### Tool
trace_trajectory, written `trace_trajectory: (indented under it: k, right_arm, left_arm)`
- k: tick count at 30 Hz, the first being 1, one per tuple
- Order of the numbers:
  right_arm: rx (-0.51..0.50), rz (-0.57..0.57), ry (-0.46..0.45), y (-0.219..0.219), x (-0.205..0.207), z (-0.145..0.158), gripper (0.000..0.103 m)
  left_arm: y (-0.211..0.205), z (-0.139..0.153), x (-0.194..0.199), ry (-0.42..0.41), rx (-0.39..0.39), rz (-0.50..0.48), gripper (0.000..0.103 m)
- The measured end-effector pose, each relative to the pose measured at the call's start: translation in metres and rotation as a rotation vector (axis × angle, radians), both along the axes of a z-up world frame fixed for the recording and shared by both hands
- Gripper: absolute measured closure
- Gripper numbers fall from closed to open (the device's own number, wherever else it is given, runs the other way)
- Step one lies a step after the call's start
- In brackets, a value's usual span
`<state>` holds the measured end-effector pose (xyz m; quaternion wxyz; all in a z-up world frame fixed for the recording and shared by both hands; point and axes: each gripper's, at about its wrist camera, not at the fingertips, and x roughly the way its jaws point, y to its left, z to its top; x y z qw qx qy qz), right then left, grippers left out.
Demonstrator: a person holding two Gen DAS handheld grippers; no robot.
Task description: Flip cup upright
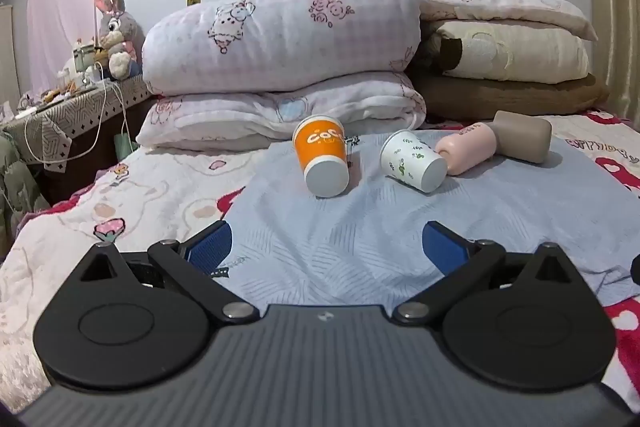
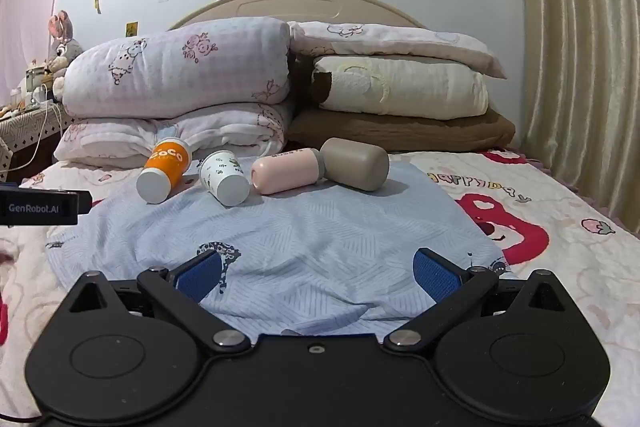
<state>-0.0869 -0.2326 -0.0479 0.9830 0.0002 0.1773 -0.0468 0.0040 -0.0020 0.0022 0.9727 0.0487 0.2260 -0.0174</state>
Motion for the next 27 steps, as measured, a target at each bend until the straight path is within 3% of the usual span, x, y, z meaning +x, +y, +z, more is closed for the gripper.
trace_trajectory:
  k: [3,14,27]
  right_arm:
    - [0.013,-0.002,-0.015,-0.003,-0.003,-0.003,0.000]
    - [0.011,-0.021,0.013,-0.010,-0.004,-0.005,0.000]
    - [-0.004,-0.018,0.016,-0.007,-0.005,-0.005,0.000]
  left_arm:
    - [0.004,0.003,-0.011,-0.057,-0.006,0.003,0.000]
    - [-0.001,-0.009,0.001,0.041,0.019,-0.033,0.000]
    - [-0.002,-0.008,-0.001,0.033,0.031,-0.041,0.000]
